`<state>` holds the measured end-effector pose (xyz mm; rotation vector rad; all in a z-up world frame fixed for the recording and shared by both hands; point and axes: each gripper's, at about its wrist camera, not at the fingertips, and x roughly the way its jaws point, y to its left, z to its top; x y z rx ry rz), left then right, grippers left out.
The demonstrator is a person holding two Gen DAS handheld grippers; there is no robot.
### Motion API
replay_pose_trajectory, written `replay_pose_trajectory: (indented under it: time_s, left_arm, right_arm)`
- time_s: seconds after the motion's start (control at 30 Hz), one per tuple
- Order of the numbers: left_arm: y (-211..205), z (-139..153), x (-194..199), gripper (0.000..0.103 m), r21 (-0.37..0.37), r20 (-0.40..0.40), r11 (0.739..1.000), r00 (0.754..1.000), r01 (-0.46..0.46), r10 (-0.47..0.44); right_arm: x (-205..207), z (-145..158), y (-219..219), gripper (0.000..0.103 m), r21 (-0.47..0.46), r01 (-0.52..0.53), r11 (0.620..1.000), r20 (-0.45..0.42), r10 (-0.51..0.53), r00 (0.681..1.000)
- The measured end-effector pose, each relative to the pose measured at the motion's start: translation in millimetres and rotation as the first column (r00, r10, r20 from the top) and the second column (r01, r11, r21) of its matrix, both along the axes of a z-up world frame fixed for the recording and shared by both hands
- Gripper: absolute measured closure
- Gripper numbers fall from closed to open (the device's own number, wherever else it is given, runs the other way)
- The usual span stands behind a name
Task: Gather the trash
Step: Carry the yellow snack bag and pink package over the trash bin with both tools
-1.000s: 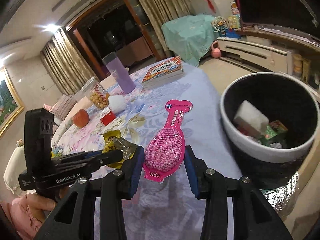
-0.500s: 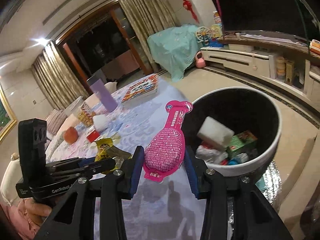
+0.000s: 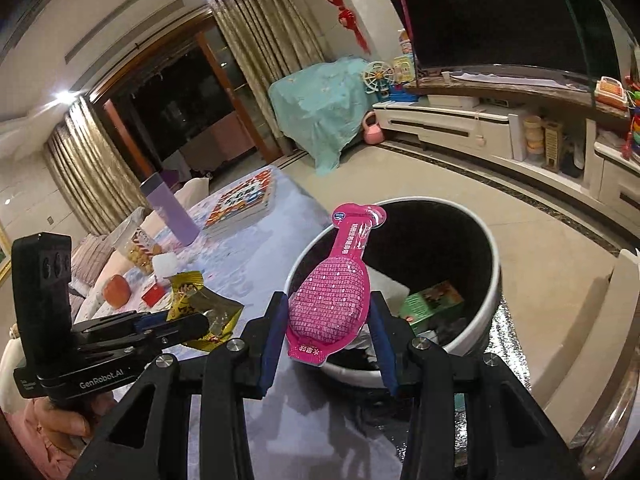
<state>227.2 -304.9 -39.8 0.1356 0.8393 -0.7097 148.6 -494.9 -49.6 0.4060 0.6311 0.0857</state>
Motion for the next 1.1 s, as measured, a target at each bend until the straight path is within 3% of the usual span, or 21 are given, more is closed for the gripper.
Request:
replay_pose_trajectory:
  time_s: [0.6,1.1]
  left_arm:
    - [-44,1,20,0.08,0.02,-0.001,0.999,0.999,0.037,-0.037]
    - [-76,-17,37,0.08,0.063,-0.042,0.996,0.997,0.064,-0.062]
  right_arm:
    - [10,-3,-28,0.062,-0.006,0.034,0.999,-0.012,-0.034,0.999]
    - [21,-6,-49,0.062,0.01,0.051,0.999,-0.029,-0.05,0.998]
